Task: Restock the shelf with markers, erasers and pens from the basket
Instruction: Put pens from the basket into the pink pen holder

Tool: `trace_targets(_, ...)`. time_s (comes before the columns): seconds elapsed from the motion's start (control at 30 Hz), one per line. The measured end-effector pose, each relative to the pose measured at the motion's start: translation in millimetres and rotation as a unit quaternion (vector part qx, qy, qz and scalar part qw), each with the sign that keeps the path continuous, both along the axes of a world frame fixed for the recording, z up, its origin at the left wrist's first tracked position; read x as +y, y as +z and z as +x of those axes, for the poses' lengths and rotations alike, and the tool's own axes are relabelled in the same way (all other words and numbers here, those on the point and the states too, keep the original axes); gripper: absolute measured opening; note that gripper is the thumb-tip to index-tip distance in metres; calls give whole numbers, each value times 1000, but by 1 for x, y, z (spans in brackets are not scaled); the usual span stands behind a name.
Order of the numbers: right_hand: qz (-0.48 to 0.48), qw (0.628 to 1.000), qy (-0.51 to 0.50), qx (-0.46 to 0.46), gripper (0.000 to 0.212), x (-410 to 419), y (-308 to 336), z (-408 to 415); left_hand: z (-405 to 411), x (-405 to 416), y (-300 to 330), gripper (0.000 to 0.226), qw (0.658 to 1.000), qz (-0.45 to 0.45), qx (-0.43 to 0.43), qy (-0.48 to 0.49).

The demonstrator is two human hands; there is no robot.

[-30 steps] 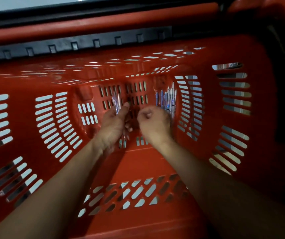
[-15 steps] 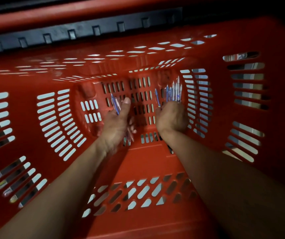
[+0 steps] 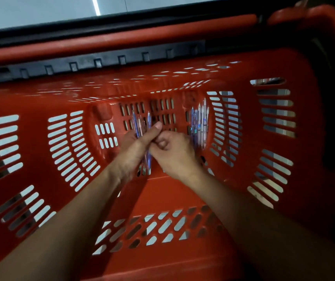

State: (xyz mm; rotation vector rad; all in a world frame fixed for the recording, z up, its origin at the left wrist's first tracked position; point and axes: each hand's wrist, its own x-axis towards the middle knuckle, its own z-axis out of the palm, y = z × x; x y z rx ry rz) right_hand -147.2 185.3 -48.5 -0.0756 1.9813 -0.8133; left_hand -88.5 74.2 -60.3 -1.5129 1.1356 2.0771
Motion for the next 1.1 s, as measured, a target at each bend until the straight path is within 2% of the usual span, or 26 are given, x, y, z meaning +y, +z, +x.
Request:
trace_targets(0.1,-9,1000,20,-4,17,4,9,2,-1,0,-1,35,998,-34,-27,-41)
trace_targets(0.17,27,999,3,26,10,8,9,-2,-1,1,-1,38,998,-49,-29,-41)
trace_targets(0.23,82,994,-19,72,13,13,4,-8,1,2,-2,38,999,-38,-10,-20)
trace_targets(0.3,151,981,-42,111,13,19,-6,-17,4,2,-4,41,998,-42,13,-40)
trace_targets(0.43,293,942,-83,140,23,34,-32,-35,11,3,-6,37,998,-43,12,-49)
trace_targets(0.57,376,912,-54,158,35,35,-52,-41,15,5,-10,37,999,-28,0,-42)
trace_targets(0.77,421,886,-55,184,37,23,-65,-42,20,6,-11,50,997,-25,-2,-67)
trace_targets(0.9,413,890,-41,189,41,25,-63,-41,19,7,-8,40,996,-33,-6,-81)
trace_targets(1.1,399,896,-45,189,30,30,-51,-43,10,8,-1,33,999,-16,-15,-40)
